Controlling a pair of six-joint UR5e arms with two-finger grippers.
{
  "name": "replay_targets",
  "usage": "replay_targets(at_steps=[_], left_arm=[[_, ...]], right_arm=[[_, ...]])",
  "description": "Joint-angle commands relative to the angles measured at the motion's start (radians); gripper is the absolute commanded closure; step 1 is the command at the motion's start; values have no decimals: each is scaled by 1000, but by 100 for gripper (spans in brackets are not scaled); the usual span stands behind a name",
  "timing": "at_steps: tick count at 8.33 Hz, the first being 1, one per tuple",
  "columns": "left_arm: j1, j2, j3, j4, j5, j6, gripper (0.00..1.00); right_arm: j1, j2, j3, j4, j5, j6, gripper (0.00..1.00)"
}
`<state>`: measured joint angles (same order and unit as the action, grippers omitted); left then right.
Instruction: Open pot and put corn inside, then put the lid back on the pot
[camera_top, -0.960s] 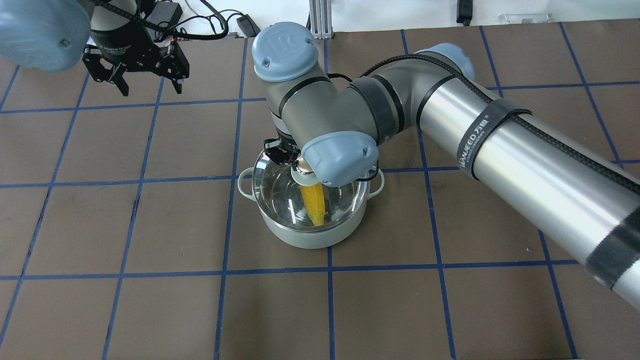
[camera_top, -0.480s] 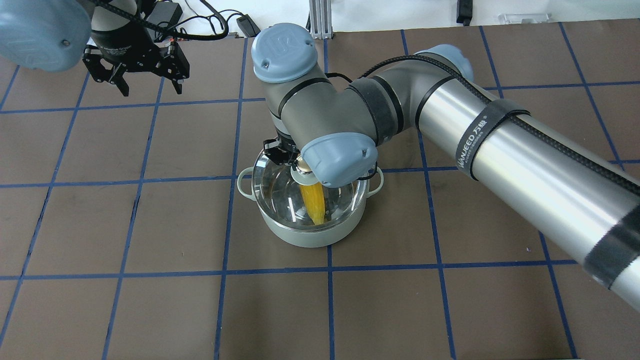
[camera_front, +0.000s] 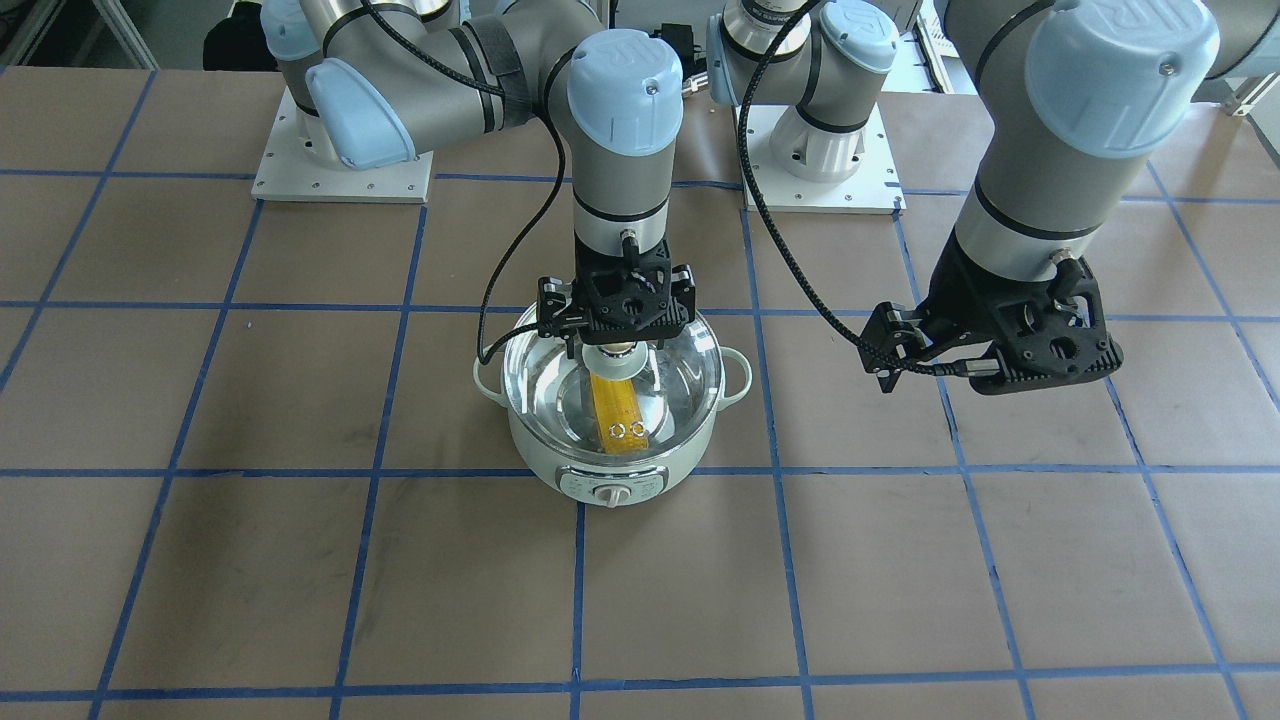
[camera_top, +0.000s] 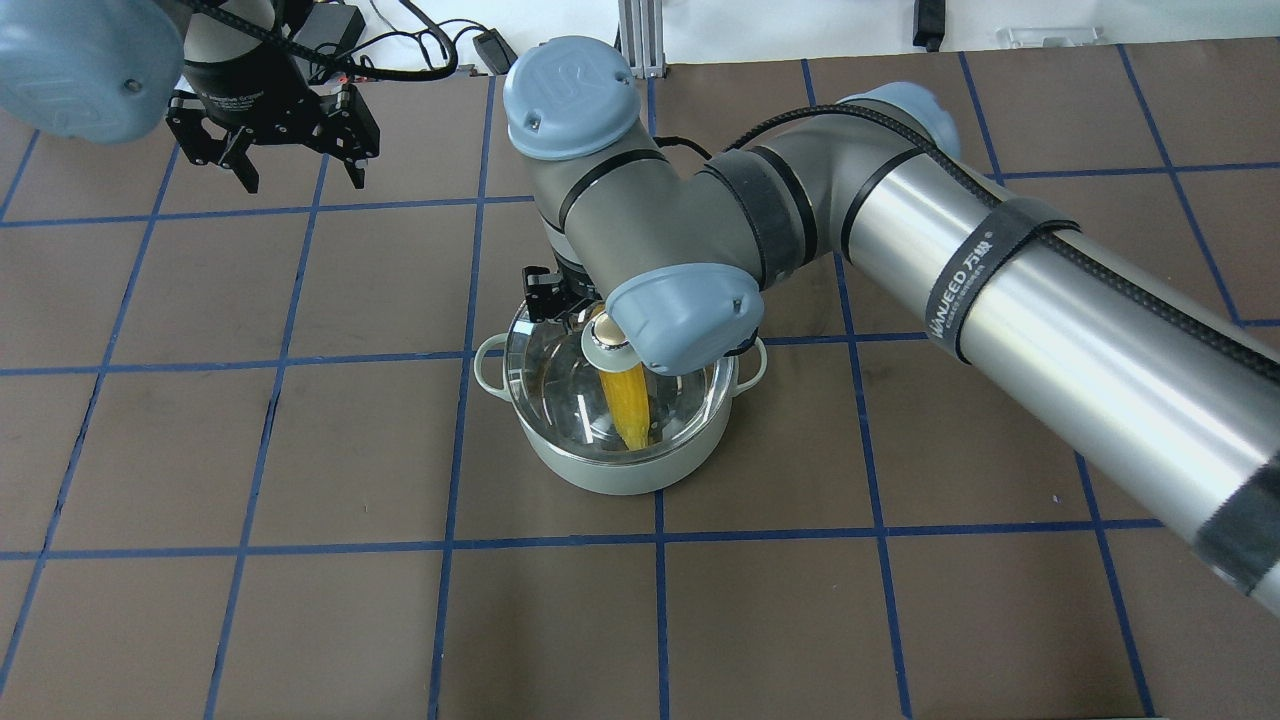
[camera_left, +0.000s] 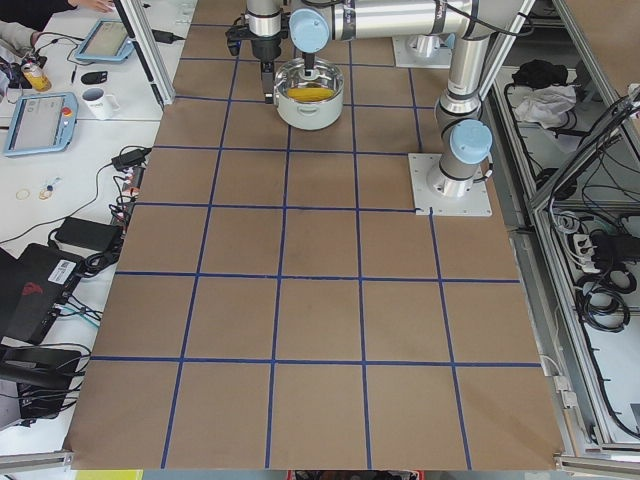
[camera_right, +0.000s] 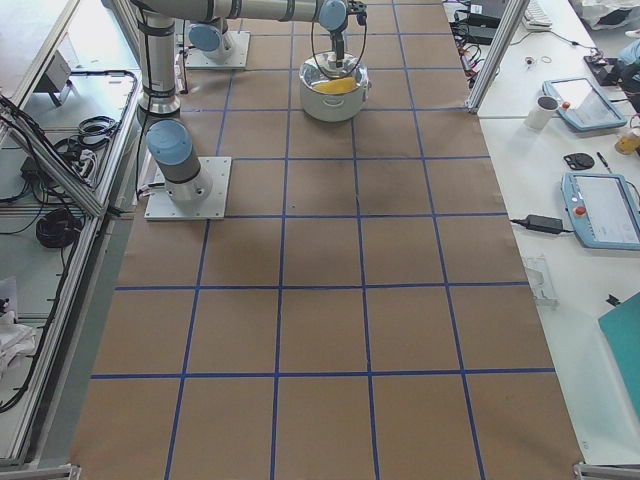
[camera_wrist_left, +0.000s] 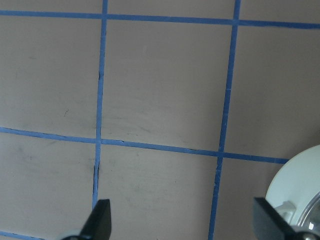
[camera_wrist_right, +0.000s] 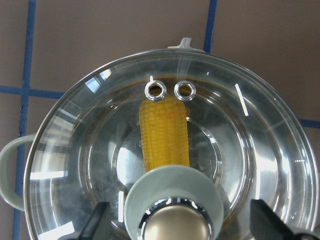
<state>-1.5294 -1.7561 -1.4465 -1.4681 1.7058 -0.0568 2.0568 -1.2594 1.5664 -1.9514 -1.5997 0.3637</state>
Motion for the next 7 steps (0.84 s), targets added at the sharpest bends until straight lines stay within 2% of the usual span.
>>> replay_targets(at_steps=[1, 4, 6, 7], left_arm=[[0, 0, 0, 0, 0, 0, 0], [0, 0, 3, 2, 0, 0, 0], [0, -3, 3, 3, 0, 0, 0], [0, -8, 5, 9, -3, -2, 0]], right_arm=[[-23, -121, -2, 131, -40, 1, 0], [-200, -283, -3, 363, -40, -46, 0], [-309, -365, -2, 437, -33, -123, 0], [-316, -371, 0, 453, -34, -121, 0]])
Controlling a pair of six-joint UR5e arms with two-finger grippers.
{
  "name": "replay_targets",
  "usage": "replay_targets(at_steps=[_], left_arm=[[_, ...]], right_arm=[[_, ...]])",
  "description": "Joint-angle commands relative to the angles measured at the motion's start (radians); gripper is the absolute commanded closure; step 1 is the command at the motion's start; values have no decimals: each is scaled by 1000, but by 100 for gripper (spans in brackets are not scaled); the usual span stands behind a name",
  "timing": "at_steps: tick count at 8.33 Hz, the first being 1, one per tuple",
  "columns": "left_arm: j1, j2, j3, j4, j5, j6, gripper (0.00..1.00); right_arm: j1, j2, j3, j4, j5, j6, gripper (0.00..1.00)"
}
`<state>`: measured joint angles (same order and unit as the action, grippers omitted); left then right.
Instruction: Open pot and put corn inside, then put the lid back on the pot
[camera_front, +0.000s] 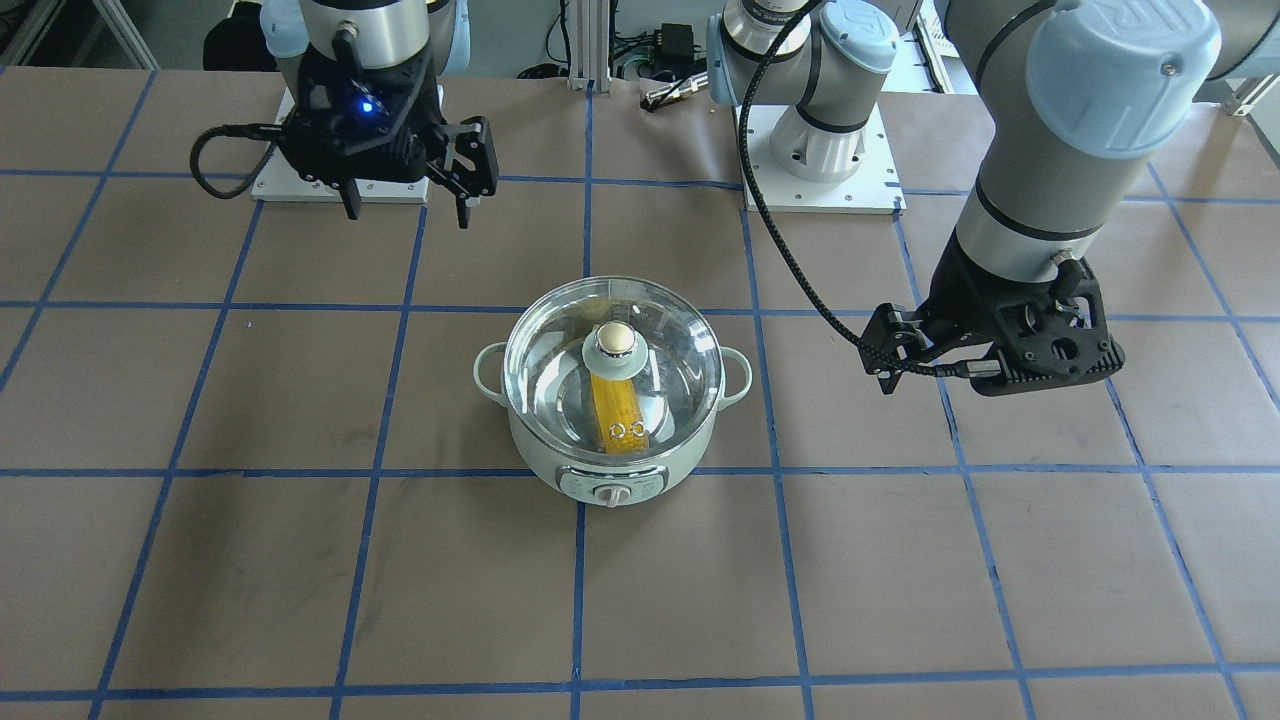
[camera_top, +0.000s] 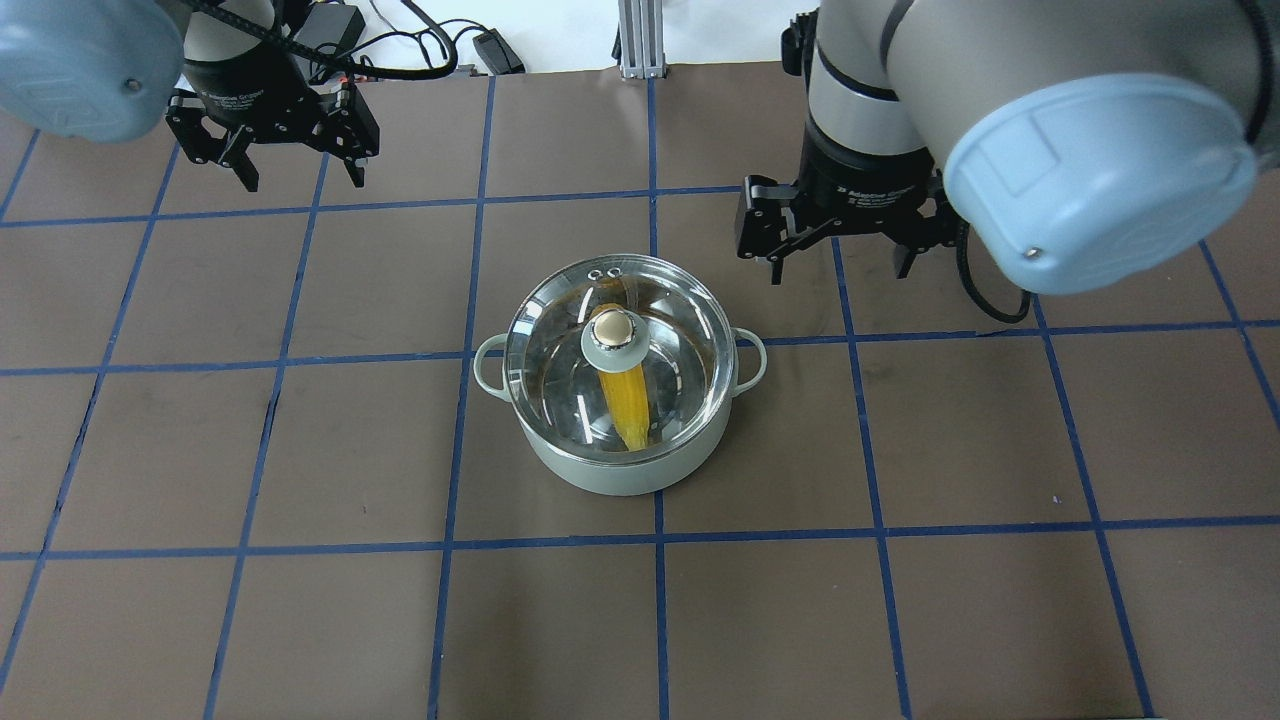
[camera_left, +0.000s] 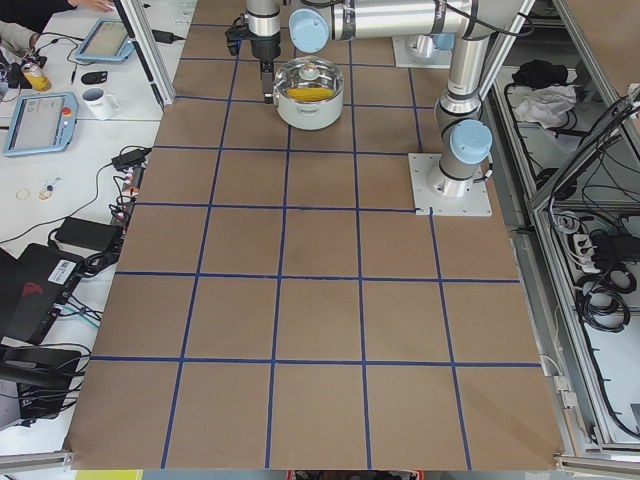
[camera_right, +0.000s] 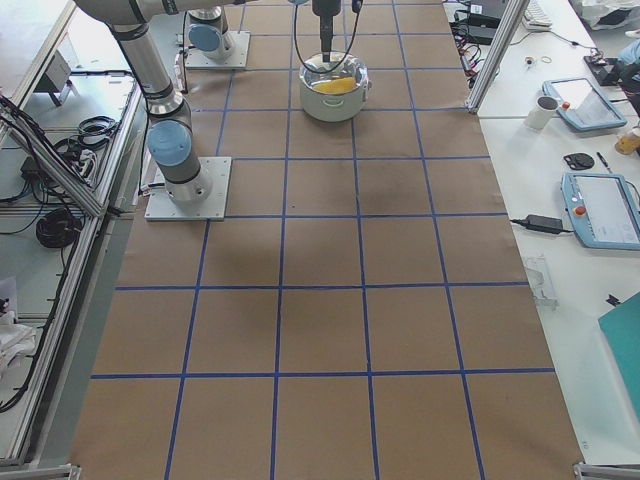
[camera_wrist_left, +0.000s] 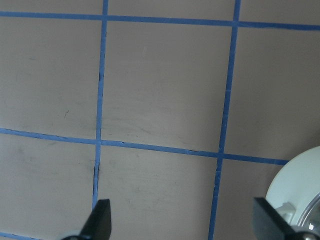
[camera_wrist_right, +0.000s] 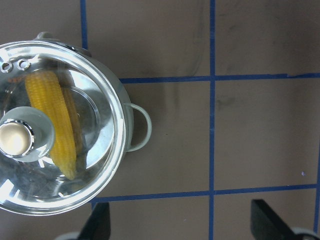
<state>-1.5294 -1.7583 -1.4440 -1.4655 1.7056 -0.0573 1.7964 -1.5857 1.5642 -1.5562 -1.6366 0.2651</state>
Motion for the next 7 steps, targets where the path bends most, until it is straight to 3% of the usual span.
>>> replay_targets(at_steps=[1, 7], left_arm=[[0, -9, 7, 7, -12, -10, 0], [0, -9, 5, 8, -4, -1, 0]], right_arm=[[-57, -45, 2, 39, 6, -23, 0], [-129, -46, -22, 51, 12, -76, 0]])
